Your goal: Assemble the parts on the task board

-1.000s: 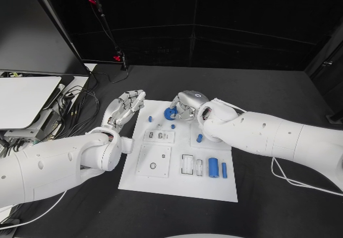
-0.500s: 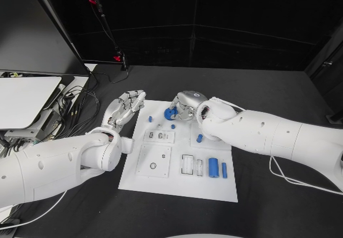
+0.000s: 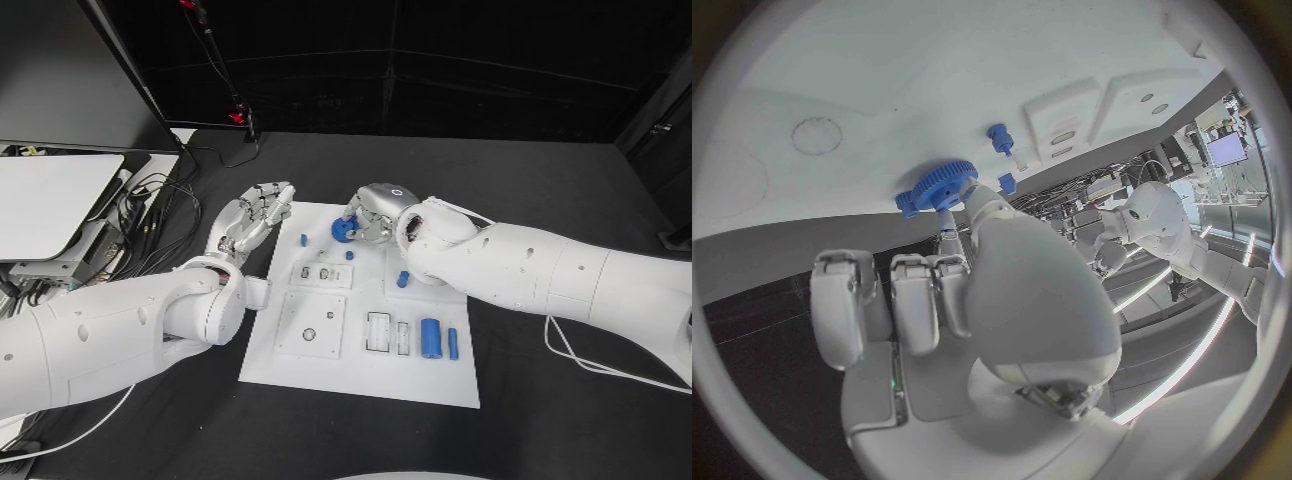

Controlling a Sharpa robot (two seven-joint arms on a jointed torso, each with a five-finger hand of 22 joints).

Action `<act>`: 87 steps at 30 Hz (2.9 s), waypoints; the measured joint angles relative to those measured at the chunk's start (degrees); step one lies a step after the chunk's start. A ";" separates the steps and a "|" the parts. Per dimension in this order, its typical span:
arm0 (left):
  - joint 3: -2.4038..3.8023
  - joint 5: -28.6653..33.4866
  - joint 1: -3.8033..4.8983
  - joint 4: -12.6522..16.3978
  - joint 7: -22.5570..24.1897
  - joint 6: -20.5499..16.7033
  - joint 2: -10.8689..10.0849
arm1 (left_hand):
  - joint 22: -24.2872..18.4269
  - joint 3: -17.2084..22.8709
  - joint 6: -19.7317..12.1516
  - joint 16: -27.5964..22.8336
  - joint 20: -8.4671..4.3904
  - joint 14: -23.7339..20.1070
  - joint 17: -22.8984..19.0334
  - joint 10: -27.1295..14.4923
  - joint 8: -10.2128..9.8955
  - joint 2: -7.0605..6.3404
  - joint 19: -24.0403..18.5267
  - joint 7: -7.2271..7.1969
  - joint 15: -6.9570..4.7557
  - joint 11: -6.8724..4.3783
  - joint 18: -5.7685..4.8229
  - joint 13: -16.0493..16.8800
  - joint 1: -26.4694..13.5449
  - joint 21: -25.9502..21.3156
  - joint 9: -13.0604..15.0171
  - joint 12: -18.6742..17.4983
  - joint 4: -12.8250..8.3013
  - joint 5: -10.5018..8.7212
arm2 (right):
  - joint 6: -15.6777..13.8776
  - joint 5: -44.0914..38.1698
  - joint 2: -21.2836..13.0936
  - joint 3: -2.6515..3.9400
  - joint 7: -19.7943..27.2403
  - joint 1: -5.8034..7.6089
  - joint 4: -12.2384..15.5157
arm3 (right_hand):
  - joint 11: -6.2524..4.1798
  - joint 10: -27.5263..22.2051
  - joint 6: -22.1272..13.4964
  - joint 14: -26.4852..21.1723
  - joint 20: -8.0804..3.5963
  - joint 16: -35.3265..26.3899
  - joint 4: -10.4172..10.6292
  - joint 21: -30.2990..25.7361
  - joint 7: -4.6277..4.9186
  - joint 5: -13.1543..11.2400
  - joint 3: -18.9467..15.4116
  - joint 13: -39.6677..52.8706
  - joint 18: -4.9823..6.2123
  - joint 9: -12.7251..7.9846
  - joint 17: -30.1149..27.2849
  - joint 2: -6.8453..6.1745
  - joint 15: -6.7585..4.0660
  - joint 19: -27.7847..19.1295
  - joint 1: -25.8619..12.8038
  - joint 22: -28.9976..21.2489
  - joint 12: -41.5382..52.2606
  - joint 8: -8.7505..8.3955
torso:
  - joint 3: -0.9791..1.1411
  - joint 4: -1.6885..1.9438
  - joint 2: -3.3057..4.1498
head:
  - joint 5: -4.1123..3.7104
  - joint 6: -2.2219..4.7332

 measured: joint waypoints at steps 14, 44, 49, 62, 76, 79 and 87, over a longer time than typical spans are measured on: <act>-0.01 0.00 0.00 -0.04 0.00 0.05 0.03 | 0.00 -0.32 0.00 0.00 0.00 0.00 -0.12 0.00 0.00 0.00 0.00 0.00 0.00 0.00 0.00 -0.06 0.00 0.00 -0.06 0.22 -0.01 0.22 | -5.35 -0.43 0.12 -0.17 3.14 -0.28 -0.20 | -1.05 0.01 -4.26 0.11 -0.77 0.00 -0.14 -0.02 -0.95 -0.47 -0.31 0.00 0.00 -0.16 0.00 -0.65 -0.94 0.08 0.56 0.00 0.00 -0.37 | -0.01 -0.01 0.01 | -0.03 0.17; -0.01 0.00 0.00 0.03 0.00 0.08 -0.09 | -0.02 -0.32 0.00 0.22 0.00 0.00 -0.23 0.00 0.00 0.30 0.00 0.00 0.00 0.00 0.00 -0.05 0.30 0.00 -0.17 0.46 -0.01 0.22 | 1.52 -0.57 1.50 -0.13 -0.69 -0.23 -1.84 | -0.82 0.23 -4.66 0.10 -0.85 0.00 1.96 -0.25 0.07 -0.94 -1.88 0.00 0.00 0.10 0.03 -1.12 -0.94 0.00 -1.78 0.00 0.00 -0.01 | -0.01 -0.01 0.01 | -0.14 0.04; -0.01 0.00 0.00 0.03 0.00 0.08 -0.10 | -0.02 -0.32 0.00 0.21 0.00 0.00 -0.23 0.00 0.00 0.30 0.00 0.00 0.00 0.00 0.00 -0.04 0.30 0.00 -0.17 0.46 -0.01 0.22 | 1.61 -0.58 1.63 -0.12 -1.10 -0.19 -2.08 | -0.60 0.01 -2.26 0.14 -0.84 0.00 2.00 -0.25 -0.05 -0.01 -0.66 0.00 0.00 0.23 0.03 1.70 -0.90 0.00 -1.26 0.00 0.00 0.82 | -0.01 -0.01 0.01 | -0.11 0.04; -0.01 0.00 0.01 0.01 0.00 0.10 -0.09 | -0.02 -0.32 0.00 0.21 0.00 0.00 -0.29 0.00 0.00 0.30 0.00 0.00 0.00 0.00 0.00 -0.04 0.30 0.00 -0.17 0.46 -0.01 0.46 | 1.29 -0.59 1.70 -0.15 -1.44 -0.23 -2.10 | -0.19 0.01 0.58 0.10 -0.63 0.00 1.67 -0.25 0.54 0.88 -0.01 0.00 0.00 0.27 0.02 2.72 -0.50 0.21 -1.70 0.00 0.00 1.94 | -0.01 -0.01 0.01 | -0.02 0.03; -0.02 -0.01 0.01 0.01 0.00 0.12 -0.09 | 0.05 -0.45 0.00 0.21 0.00 0.00 -0.35 0.00 0.00 0.30 0.00 0.00 0.00 0.00 0.00 -0.04 0.30 0.22 -0.26 0.46 0.12 0.46 | 0.95 -0.56 1.80 -0.16 -2.21 -0.24 -2.11 | 0.63 0.00 -0.67 0.11 0.25 0.00 3.40 -0.25 1.06 -5.16 -2.74 0.00 0.00 0.20 0.02 0.19 0.32 0.19 -5.52 0.00 0.00 0.02 | -0.03 -0.04 0.01 | -0.05 0.11; -0.02 -0.01 0.01 0.00 0.00 0.13 -0.07 | 0.05 -0.45 0.00 0.21 0.00 0.00 -0.36 0.00 0.00 0.32 0.00 0.00 0.00 0.00 0.00 -0.05 0.32 0.22 -0.26 0.46 0.12 0.46 | 0.59 -0.58 1.79 -0.17 -2.27 -0.25 -2.06 | 0.83 0.21 -2.27 0.31 0.42 0.00 3.97 -0.25 1.26 -6.54 -3.31 0.00 0.00 -0.09 0.02 -1.29 0.52 0.02 -5.94 0.00 0.00 -0.21 | -0.02 -0.05 0.01 | -0.08 0.10; -0.02 -0.01 0.01 -0.01 0.00 0.20 -0.07 | 0.04 -0.60 0.00 0.24 0.00 0.00 -0.48 0.00 0.22 0.52 0.00 0.00 0.00 0.00 0.00 -0.09 0.53 0.22 -0.37 0.69 -0.03 0.79 | -2.03 -0.60 1.57 -0.18 -1.68 -0.28 -1.73 | 1.03 0.01 -3.52 0.10 0.62 0.00 4.31 -0.25 1.43 -7.79 -3.65 0.00 0.01 -0.08 0.01 -2.29 0.72 0.22 -6.51 0.00 0.00 -0.21 | -0.01 -0.05 0.01 | -0.13 0.05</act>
